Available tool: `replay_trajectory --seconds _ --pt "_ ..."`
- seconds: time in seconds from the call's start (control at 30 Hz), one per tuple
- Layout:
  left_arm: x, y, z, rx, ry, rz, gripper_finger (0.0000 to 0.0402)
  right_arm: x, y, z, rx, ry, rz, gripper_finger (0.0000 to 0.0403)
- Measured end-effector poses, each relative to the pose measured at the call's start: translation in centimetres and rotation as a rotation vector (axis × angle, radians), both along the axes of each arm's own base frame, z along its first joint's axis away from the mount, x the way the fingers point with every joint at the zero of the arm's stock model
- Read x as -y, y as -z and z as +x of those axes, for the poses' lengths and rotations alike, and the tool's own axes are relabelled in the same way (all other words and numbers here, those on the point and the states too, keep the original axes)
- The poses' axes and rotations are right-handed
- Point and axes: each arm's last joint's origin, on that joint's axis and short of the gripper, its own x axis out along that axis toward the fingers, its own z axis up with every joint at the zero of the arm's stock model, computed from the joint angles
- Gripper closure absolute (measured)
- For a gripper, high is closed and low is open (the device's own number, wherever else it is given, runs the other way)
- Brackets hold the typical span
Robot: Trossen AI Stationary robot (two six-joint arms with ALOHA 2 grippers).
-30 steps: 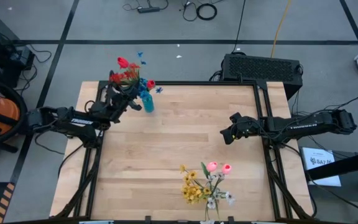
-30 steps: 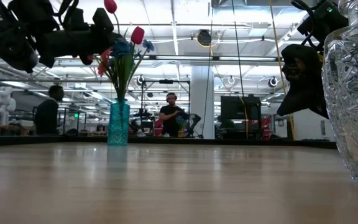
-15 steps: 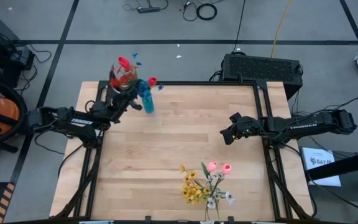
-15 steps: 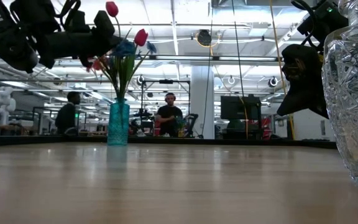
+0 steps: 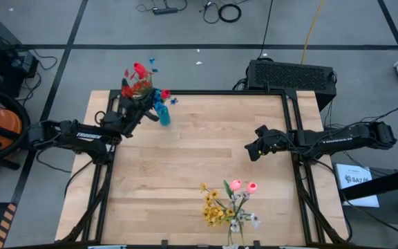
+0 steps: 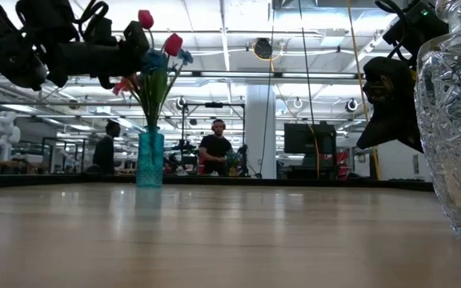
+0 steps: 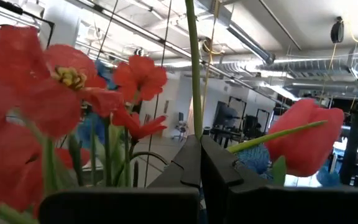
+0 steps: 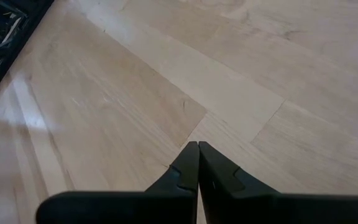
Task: Sort flowers into vase by color
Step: Put the red flower into the blue vase
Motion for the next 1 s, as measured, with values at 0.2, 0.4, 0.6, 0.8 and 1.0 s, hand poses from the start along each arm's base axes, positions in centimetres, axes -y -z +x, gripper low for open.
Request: replay_trajectory --seconds 0.2,0.4,0.6,0.8,1.0 --pt "-0.1 0.6 0.3 -0.051 0.009 -0.042 0.0401 0.0 0.0 0.0 -0.002 -0.008 -0.010 0.0403" --pt "-0.1 0.9 0.4 -0.075 0.011 -0.057 0.0401 0.0 0.0 0.0 -0.002 -0.008 -0.010 0.0403" --pt "0.0 1.6 0.6 -0.127 0.023 -0.104 0.0401 0.0 0.0 0.0 -0.002 -0.008 -0.010 0.0403" --pt "-0.1 2.2 0.8 -0.152 0.030 -0.167 0.0401 0.0 0.0 0.0 -0.002 -0.008 -0.010 0.0403" --pt "0.0 2.7 0.6 -0.175 0.014 -0.183 0.0401 0.0 0.0 0.0 -0.002 -0.008 -0.011 0.0403"
